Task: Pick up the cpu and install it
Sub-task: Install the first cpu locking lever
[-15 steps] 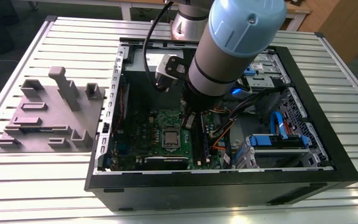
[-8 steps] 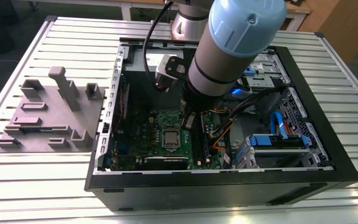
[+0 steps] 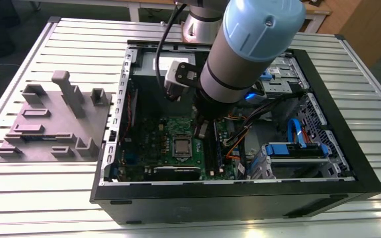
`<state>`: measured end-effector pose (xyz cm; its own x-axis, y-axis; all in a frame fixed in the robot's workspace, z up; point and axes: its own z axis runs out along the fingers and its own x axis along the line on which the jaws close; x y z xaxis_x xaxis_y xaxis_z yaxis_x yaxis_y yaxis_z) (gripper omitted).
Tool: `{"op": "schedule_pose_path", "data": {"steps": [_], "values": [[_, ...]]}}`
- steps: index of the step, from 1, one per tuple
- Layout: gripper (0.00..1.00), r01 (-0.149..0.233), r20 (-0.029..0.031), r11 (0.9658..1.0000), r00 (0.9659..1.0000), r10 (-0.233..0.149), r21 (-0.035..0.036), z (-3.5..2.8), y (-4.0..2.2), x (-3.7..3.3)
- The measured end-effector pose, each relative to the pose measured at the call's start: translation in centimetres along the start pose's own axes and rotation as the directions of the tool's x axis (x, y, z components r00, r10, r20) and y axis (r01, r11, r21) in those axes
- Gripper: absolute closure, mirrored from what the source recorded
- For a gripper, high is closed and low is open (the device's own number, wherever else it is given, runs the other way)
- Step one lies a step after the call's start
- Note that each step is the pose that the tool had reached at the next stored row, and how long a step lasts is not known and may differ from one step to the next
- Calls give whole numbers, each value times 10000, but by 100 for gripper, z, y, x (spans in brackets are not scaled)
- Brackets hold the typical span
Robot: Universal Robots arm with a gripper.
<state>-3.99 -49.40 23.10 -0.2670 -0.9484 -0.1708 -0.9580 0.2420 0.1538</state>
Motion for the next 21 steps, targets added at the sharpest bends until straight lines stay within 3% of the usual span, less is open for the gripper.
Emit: {"op": "schedule_pose_path", "data": {"steps": [4,8,13,15,21], "values": [[90,160,-69,9999,9998,-160,-12,0,1,13],[90,410,-317,9992,9987,-411,-11,0,2,14],[90,685,-486,9976,9965,-686,-36,3,1,17],[90,740,-522,9973,9959,-741,-42,1,1,27],[90,916,-545,9958,9943,-918,-75,9,-19,100]]}}
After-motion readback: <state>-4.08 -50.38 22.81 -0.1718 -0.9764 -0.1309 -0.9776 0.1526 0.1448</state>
